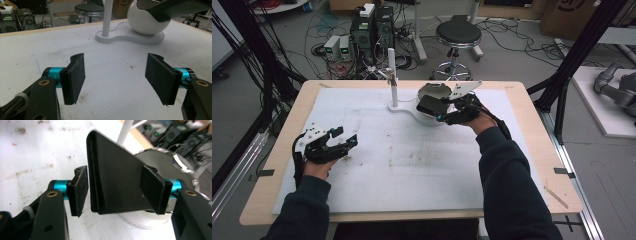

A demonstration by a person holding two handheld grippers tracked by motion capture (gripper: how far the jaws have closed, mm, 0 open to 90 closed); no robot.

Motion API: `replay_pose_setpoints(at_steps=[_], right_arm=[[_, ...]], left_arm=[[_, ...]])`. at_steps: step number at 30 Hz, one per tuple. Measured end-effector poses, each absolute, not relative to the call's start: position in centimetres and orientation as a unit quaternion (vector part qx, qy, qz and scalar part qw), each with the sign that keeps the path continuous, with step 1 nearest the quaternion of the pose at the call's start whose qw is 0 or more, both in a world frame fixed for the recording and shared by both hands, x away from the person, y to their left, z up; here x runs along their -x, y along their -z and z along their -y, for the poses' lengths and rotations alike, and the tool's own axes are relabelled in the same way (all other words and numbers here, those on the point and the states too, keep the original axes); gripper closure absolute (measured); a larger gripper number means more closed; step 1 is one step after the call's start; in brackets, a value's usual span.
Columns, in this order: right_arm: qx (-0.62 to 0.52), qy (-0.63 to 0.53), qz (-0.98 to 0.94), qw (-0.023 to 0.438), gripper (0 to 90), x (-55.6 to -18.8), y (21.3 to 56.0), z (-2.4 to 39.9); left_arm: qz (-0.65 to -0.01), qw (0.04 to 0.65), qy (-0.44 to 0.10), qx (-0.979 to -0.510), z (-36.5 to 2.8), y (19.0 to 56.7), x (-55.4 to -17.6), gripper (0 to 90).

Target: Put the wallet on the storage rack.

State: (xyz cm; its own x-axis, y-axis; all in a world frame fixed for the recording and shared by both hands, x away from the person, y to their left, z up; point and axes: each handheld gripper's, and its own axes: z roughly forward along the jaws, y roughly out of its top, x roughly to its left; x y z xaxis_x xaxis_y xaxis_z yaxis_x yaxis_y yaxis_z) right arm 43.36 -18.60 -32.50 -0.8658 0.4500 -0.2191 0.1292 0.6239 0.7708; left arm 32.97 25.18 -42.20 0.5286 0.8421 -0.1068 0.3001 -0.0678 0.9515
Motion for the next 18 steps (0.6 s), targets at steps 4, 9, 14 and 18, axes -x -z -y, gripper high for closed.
replay_pose_setpoints(at_steps=[4, 9, 14, 18], right_arm=[[-0.220, -0.410, -0.860, 0.209, 27.4, -42.7, 31.4, 20.3], [-0.268, -0.428, -0.836, 0.213, 27.0, -40.2, 31.2, 23.9], [-0.324, -0.441, -0.807, 0.224, 22.3, -37.3, 33.6, 27.6], [-0.359, -0.417, -0.801, 0.234, 21.6, -35.4, 36.5, 29.6]], left_arm=[[-0.420, 0.543, -0.246, -0.684, -25.2, 42.2, -33.0, 28.7], [-0.431, 0.545, -0.227, -0.683, -25.1, 42.4, -33.4, 19.8], [-0.421, 0.545, -0.230, -0.688, -24.4, 42.1, -33.5, 19.8], [-0.413, 0.542, -0.232, -0.694, -24.0, 42.0, -33.5, 19.8]])
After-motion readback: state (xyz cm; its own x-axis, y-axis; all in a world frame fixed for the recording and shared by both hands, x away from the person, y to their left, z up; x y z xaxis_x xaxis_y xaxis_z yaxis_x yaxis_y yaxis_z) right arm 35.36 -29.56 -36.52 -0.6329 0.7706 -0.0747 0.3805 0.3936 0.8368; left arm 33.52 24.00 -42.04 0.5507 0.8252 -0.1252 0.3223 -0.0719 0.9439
